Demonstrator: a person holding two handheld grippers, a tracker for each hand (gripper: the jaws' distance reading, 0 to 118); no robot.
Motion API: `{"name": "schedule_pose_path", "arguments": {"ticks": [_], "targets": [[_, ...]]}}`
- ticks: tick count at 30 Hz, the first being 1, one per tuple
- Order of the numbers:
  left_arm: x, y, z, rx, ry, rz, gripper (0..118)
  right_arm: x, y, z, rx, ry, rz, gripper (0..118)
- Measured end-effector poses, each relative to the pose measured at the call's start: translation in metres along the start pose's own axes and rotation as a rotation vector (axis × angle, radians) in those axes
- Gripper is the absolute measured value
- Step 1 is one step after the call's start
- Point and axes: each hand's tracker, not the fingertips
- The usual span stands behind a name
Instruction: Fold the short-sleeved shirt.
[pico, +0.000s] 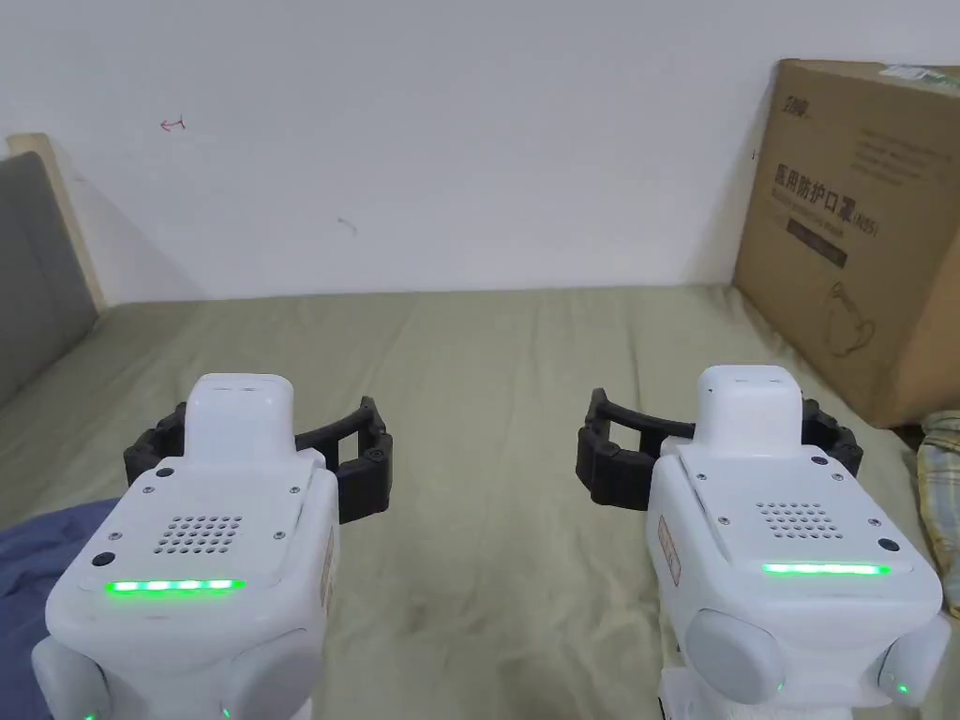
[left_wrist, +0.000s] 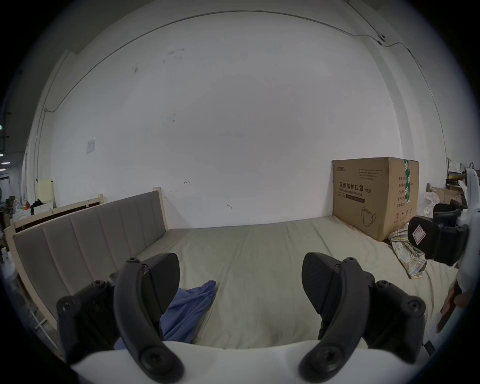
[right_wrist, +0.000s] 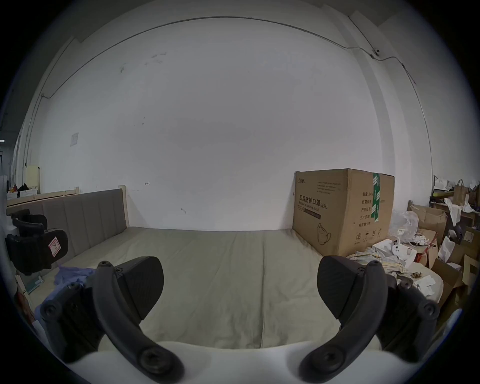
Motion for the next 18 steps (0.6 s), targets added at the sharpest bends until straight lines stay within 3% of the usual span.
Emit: {"name": "schedule_pose_path", "arguments": {"ticks": [18], "targets": [[-0.0031,-0.0014,-0.0021,-0.009,0.007,0.009,100,-0.0012,-0.0004,-0.0030,-0.010,-0.001,-0.001,118]]}}
